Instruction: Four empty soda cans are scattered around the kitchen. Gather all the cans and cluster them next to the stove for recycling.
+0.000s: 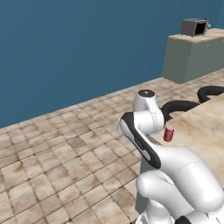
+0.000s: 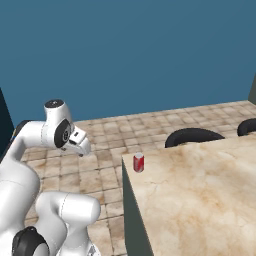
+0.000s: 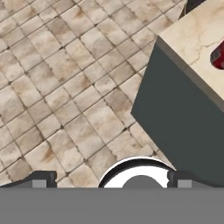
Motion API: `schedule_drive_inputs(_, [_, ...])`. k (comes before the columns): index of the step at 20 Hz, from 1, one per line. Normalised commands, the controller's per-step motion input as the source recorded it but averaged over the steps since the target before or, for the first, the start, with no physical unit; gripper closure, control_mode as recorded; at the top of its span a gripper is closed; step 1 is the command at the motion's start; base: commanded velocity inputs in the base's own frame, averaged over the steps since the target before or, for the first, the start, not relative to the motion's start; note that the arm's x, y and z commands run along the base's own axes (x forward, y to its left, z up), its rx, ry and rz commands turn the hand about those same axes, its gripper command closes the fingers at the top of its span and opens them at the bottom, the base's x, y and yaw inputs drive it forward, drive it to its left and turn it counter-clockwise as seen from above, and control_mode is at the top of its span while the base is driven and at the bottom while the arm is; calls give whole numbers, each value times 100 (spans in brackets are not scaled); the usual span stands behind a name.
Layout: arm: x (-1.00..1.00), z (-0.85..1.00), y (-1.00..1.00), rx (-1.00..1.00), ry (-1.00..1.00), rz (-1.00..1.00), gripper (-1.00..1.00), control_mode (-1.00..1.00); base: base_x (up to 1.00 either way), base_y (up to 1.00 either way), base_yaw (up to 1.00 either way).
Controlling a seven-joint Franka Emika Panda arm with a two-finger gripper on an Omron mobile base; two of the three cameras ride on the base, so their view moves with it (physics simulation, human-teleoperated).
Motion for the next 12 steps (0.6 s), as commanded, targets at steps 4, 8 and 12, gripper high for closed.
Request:
schedule_drive_inputs(4, [2, 29, -4, -2, 9, -12, -100, -100, 0, 0, 0])
schedule_drive_inputs(8, [2, 25, -7, 1, 13, -3, -100, -100, 0, 0, 0])
schedule_drive_inputs(12, [0, 25, -11, 3, 12, -1, -100, -100, 0, 0, 0])
